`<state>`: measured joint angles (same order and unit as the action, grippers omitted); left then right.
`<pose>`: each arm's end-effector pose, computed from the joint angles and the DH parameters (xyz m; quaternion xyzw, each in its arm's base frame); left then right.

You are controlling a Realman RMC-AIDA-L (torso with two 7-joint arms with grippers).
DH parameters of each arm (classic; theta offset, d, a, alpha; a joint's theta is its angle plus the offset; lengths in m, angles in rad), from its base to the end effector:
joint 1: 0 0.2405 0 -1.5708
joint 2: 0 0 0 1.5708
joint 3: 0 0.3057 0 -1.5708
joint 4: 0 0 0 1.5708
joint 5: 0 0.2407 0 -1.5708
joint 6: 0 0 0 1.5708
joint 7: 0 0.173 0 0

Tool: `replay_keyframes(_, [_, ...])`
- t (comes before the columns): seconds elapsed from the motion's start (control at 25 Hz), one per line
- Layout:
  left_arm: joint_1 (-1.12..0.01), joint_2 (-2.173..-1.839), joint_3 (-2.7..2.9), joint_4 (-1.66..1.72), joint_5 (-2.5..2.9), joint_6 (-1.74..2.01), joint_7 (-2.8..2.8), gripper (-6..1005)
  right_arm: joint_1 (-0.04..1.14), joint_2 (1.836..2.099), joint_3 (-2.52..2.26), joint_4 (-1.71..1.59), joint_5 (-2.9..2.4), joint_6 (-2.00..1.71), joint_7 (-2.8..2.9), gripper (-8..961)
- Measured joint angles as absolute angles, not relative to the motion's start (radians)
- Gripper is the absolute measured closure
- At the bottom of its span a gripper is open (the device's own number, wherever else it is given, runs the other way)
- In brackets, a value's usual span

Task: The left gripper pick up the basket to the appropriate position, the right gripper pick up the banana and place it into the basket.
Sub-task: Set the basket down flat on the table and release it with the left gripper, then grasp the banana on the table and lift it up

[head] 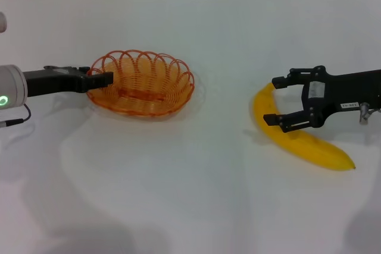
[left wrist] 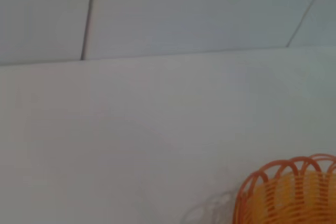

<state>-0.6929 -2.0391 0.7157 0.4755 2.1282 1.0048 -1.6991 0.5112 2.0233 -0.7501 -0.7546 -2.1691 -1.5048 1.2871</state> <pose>-0.3366 0.4726 -0.0633 -0.8752 -0.3852 -0.1260 0.2640 0.3424 0.3913 -0.0230 -0.9742 0.1348 0.0980 0.1521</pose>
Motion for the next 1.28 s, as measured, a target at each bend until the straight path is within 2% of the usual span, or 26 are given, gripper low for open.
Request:
replay_keyframes(0.16, [-0.682,-2.041,0.715,0.476,2.099,1.006,-1.626,307,0.510,2.023,-0.750,-0.755,-2.169,-1.499,1.287,82])
replay_keyframes(1.28, [-0.446,-2.041,0.718,0.589,1.843,1.271,-1.182,318,0.514,2.030,-0.746,-0.755,-2.159,-1.494,1.313,85])
